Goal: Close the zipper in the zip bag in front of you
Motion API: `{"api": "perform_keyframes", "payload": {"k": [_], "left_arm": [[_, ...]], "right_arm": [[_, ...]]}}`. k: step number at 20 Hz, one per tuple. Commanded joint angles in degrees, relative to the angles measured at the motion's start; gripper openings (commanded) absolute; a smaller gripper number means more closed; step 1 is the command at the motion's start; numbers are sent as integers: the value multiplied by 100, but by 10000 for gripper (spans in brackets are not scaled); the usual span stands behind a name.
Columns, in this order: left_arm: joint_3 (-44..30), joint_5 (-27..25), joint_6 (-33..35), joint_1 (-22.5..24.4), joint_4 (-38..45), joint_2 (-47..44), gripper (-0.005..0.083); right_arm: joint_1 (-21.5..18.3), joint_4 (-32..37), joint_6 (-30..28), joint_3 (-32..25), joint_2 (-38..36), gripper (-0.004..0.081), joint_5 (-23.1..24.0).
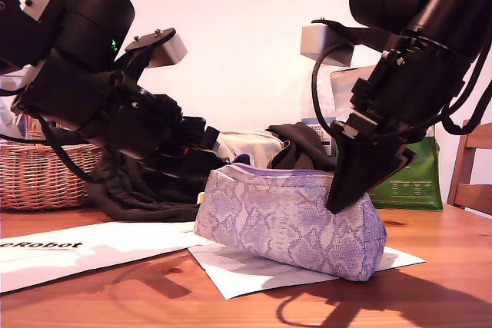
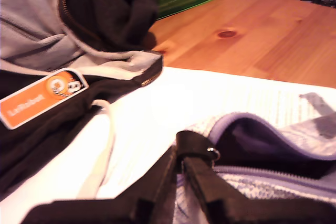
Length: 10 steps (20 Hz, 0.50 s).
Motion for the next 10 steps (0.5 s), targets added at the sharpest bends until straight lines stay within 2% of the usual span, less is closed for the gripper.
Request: {"api": "perform_keyframes", "payload": {"k": [1, 6, 10], "left_arm": [[39, -26, 4, -142, -17, -149, -19], [39, -378, 48, -66, -459, -619, -19], [39, -404, 42, -20, -643, -1102, -19]], "right_arm": [[28, -55, 50, -17, 76, -11, -33], [24, -238, 138, -17, 76, -11, 20], [26, -332, 160, -17, 76, -11, 17]]}}
